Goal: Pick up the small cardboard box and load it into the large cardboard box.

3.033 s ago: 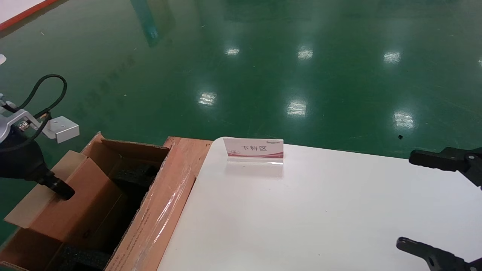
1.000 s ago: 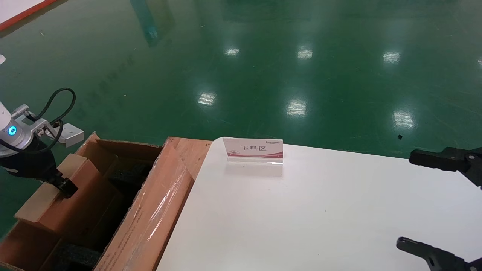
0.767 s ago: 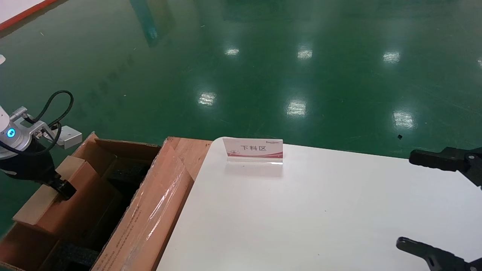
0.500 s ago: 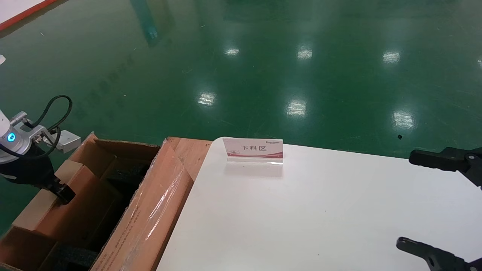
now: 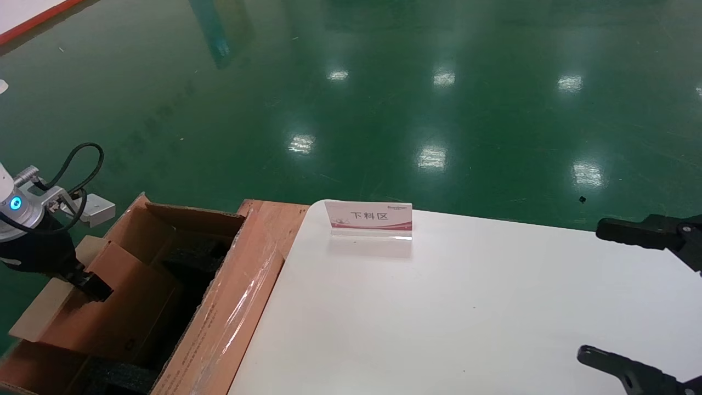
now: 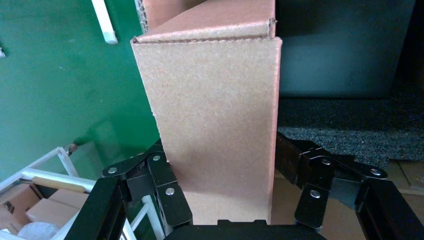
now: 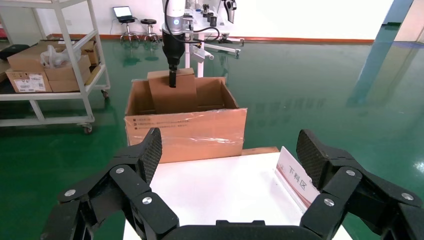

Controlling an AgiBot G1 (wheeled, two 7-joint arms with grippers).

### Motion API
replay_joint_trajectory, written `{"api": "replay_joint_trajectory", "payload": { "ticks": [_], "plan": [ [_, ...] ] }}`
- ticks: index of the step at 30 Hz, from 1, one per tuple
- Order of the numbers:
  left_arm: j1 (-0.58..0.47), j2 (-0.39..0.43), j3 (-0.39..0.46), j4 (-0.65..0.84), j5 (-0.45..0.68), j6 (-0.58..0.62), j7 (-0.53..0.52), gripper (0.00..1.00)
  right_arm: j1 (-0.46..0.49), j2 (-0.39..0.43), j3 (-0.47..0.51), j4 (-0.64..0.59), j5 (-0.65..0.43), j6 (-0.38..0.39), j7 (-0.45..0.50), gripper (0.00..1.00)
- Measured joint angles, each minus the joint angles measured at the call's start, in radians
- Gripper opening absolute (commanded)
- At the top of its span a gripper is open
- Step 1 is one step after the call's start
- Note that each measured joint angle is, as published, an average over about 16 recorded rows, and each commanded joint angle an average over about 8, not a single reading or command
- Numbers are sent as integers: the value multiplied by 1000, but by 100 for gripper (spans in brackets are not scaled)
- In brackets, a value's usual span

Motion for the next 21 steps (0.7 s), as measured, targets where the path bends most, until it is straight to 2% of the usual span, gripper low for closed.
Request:
{"api": "replay_joint_trajectory", "payload": {
  "ticks": [21],
  "plan": [
    [-4, -1, 0, -5, 4, 1, -1, 100, 0, 0, 0, 0, 0, 0, 0, 100]
  ]
}}
